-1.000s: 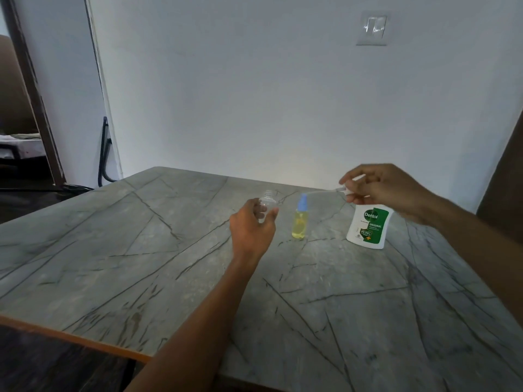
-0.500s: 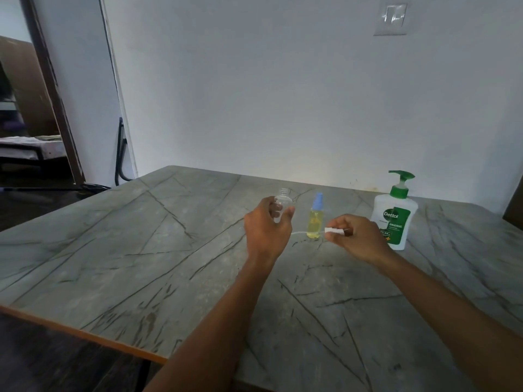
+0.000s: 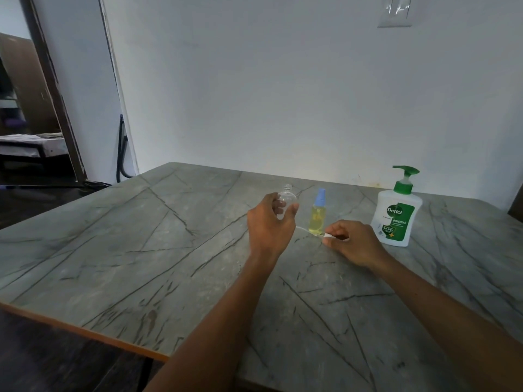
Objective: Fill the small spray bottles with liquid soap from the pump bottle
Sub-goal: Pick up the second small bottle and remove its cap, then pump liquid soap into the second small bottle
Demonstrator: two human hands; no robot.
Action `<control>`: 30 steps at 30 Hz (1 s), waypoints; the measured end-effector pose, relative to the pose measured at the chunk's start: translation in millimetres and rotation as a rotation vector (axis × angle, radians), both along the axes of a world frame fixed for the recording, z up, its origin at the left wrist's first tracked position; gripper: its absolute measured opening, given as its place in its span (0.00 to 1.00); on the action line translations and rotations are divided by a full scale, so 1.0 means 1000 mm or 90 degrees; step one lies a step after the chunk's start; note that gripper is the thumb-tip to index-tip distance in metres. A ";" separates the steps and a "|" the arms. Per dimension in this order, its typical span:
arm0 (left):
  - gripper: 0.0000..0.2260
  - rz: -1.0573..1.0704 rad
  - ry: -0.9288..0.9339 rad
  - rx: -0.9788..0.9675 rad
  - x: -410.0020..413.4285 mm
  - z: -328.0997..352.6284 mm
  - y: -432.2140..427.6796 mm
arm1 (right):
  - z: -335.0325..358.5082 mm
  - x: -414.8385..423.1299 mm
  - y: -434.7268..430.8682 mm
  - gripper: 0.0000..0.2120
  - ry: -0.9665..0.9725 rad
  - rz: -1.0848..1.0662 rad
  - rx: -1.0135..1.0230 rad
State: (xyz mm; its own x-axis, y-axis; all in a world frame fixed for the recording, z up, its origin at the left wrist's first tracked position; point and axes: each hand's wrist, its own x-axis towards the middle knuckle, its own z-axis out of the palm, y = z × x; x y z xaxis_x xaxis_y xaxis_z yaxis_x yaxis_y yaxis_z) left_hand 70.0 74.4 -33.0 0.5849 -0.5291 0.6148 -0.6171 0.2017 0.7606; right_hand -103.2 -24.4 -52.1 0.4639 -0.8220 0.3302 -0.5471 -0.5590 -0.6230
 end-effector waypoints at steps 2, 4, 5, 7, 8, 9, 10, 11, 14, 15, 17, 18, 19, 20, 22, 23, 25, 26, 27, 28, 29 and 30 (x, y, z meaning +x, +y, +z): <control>0.22 0.002 -0.003 0.001 0.000 0.000 0.000 | 0.000 0.000 -0.001 0.12 0.011 0.001 0.003; 0.22 0.002 -0.004 0.002 0.000 0.000 -0.001 | 0.001 -0.001 -0.001 0.13 0.015 0.004 0.010; 0.22 0.002 -0.004 0.001 0.000 0.000 -0.001 | 0.001 -0.001 -0.001 0.14 0.014 0.006 0.015; 0.22 0.003 -0.002 -0.001 0.000 0.000 0.000 | 0.001 -0.002 -0.002 0.15 0.016 0.009 0.020; 0.22 0.003 -0.001 -0.001 0.000 0.000 0.000 | 0.002 -0.003 -0.003 0.16 0.020 0.010 0.018; 0.22 0.002 -0.001 0.000 0.000 0.000 0.000 | 0.003 -0.004 -0.004 0.16 0.026 0.011 0.014; 0.22 0.002 -0.001 0.002 0.000 0.000 0.000 | 0.004 -0.005 -0.005 0.17 0.031 0.012 0.008; 0.22 0.002 -0.001 0.003 -0.001 0.001 0.000 | 0.005 -0.006 -0.005 0.18 0.034 0.013 -0.003; 0.22 0.003 -0.006 0.004 -0.001 0.001 0.001 | 0.013 -0.013 -0.003 0.18 0.038 0.017 -0.054; 0.22 0.003 -0.008 0.005 -0.001 0.001 0.001 | 0.018 -0.016 -0.002 0.17 0.036 0.016 -0.077; 0.21 0.001 -0.012 0.004 -0.001 0.001 0.001 | 0.028 -0.025 0.002 0.14 0.016 0.009 -0.132; 0.21 -0.001 -0.013 0.002 -0.001 0.001 0.001 | 0.035 -0.031 0.005 0.12 -0.004 0.005 -0.158; 0.21 -0.004 -0.015 0.001 -0.002 0.001 0.001 | 0.042 -0.037 0.009 0.11 -0.030 -0.001 -0.186; 0.22 -0.004 -0.018 0.002 -0.002 0.001 0.002 | 0.049 -0.044 0.013 0.10 -0.059 -0.011 -0.215; 0.22 -0.005 -0.027 0.004 -0.003 0.000 0.002 | 0.064 -0.059 0.019 0.07 -0.113 -0.042 -0.262; 0.22 -0.007 -0.033 0.003 -0.004 0.000 0.002 | 0.070 -0.067 0.020 0.05 -0.133 -0.061 -0.274; 0.21 -0.007 -0.049 0.002 -0.006 0.000 0.003 | 0.078 -0.083 0.017 0.06 -0.152 -0.098 -0.296; 0.21 -0.007 -0.058 0.000 -0.007 -0.001 0.003 | 0.080 -0.090 0.013 0.08 -0.149 -0.117 -0.308; 0.21 -0.010 -0.066 -0.003 -0.008 -0.001 0.003 | 0.081 -0.097 0.009 0.11 -0.139 -0.137 -0.317; 0.21 -0.014 -0.074 -0.005 -0.009 -0.002 0.004 | 0.081 -0.103 0.004 0.13 -0.130 -0.156 -0.319; 0.21 -0.023 -0.078 -0.006 -0.011 -0.003 0.004 | 0.081 -0.108 -0.001 0.16 -0.127 -0.172 -0.314; 0.21 -0.033 -0.080 -0.008 -0.012 -0.003 0.004 | 0.081 -0.113 -0.006 0.18 -0.131 -0.182 -0.307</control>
State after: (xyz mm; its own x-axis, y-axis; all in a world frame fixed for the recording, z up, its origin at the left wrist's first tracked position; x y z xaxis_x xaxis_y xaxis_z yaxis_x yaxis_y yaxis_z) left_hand 57.5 78.6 -36.3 0.4745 -0.5484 0.6885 -0.6964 0.2445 0.6747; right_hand -215.9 -30.0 28.8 0.1332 -0.6397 0.7570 -0.6128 -0.6535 -0.4444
